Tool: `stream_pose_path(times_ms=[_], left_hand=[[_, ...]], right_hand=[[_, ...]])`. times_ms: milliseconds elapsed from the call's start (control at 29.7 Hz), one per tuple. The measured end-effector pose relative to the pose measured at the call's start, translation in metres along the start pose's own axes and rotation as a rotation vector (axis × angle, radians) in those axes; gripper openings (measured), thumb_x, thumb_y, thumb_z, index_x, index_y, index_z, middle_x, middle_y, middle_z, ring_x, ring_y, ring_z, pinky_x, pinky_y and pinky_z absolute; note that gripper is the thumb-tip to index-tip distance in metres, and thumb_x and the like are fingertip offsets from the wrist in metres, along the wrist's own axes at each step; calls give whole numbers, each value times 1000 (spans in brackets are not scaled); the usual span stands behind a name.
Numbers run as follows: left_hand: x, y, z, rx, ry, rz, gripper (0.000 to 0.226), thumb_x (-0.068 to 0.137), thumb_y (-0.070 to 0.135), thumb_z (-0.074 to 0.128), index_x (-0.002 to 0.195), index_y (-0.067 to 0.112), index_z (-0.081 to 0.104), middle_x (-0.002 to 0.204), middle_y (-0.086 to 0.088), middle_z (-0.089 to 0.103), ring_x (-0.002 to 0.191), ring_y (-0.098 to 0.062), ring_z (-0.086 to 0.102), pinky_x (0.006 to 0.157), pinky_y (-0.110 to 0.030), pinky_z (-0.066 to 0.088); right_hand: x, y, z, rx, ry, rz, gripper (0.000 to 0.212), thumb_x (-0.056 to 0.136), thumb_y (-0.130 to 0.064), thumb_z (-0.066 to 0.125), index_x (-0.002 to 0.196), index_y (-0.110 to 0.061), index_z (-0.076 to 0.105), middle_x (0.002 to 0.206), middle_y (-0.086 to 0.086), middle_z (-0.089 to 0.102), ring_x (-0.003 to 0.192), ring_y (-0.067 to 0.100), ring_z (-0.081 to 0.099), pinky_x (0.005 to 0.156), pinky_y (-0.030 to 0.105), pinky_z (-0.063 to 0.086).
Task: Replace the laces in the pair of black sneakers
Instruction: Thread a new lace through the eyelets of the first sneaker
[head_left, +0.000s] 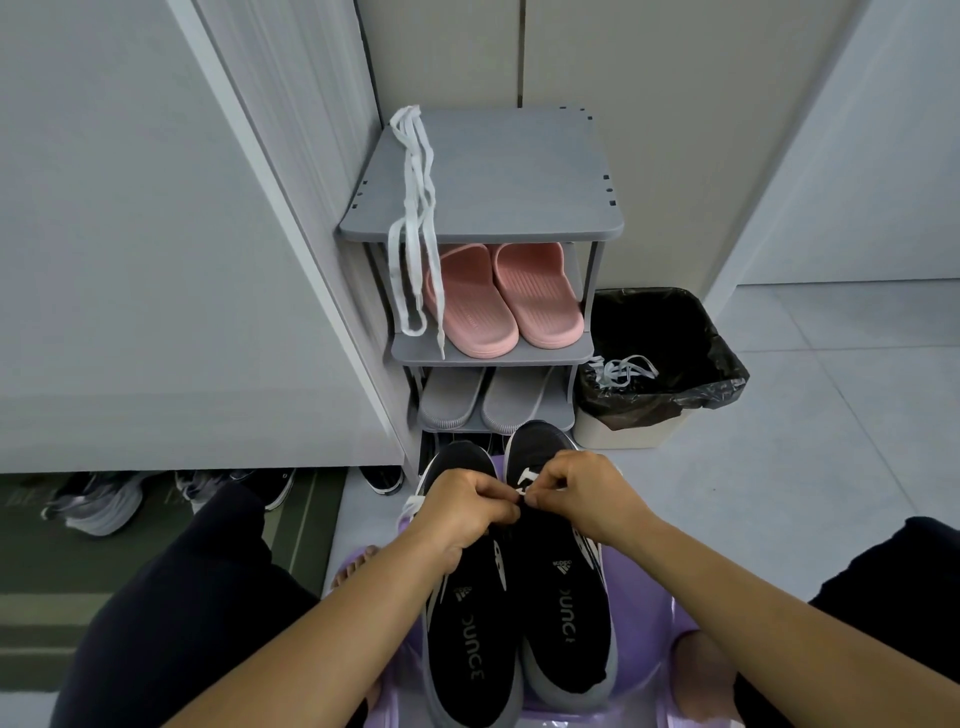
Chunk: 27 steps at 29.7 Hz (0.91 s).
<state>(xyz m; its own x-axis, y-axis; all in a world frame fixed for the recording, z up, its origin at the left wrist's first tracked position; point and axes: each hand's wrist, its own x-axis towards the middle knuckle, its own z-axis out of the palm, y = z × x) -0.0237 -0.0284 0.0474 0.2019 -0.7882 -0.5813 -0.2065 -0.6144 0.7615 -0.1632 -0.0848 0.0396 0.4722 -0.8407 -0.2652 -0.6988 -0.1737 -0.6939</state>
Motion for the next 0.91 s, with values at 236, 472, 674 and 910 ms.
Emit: stream_pose_path(times_ms=[236, 472, 674, 910], left_hand=[[-1, 2, 0, -5, 7, -1, 18, 77, 0, 69, 94, 8, 70, 72, 3, 62, 63, -3, 53, 49, -6, 39], [-4, 0, 4, -20, 65, 32, 19, 77, 1, 70, 96, 6, 70, 70, 6, 60, 60, 0, 51, 52, -4, 38], [-8, -1, 9, 60, 147, 111, 15, 77, 6, 72, 92, 7, 72, 68, 10, 60, 61, 3, 53, 52, 1, 38], [-9, -2, 10, 18, 136, 119, 11, 79, 4, 69, 88, 8, 72, 67, 9, 61, 61, 2, 54, 51, 1, 37]], right_hand=[[-4, 1, 2, -95, -6, -35, 13, 80, -20, 68, 84, -8, 72, 93, 3, 63, 81, 8, 51, 64, 15, 34], [-6, -4, 1, -166, 26, -86, 14, 83, -20, 64, 88, -8, 71, 92, 3, 60, 87, 12, 54, 65, 2, 32], [-10, -8, 2, -210, 27, -119, 15, 85, -18, 61, 90, -7, 70, 89, -1, 53, 95, 15, 57, 70, -3, 27], [-10, -6, 0, -125, -10, -119, 14, 83, -15, 65, 87, -3, 71, 84, -1, 53, 81, 8, 49, 67, 1, 32]])
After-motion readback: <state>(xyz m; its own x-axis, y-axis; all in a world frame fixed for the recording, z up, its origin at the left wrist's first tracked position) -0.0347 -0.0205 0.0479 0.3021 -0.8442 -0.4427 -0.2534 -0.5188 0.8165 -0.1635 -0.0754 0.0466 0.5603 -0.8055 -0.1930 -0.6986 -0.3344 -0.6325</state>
